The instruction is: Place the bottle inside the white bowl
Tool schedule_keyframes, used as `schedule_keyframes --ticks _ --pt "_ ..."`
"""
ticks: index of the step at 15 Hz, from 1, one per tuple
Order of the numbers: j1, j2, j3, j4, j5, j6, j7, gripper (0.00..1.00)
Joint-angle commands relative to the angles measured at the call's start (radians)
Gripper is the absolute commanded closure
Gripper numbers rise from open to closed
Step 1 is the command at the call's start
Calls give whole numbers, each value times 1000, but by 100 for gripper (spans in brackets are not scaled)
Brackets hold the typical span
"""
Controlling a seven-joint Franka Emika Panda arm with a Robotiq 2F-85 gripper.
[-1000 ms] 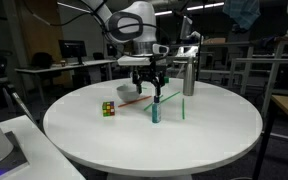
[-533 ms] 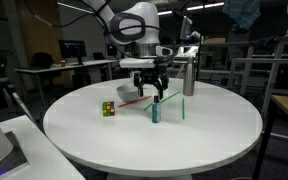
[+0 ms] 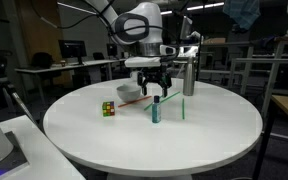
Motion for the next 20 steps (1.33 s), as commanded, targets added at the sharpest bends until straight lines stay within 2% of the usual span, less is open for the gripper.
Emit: schedule_keyframes --ticks 1,11,12,14,20 --pt "-41 63 28 77 25 -12 -49 0" --pt "-76 165 64 158 10 -46 -39 0" --pt "-81 169 69 164 13 -55 -39 25" --pt "-83 177 71 174 8 -67 -34 33" --pt "-81 176 66 183 2 -85 -27 79"
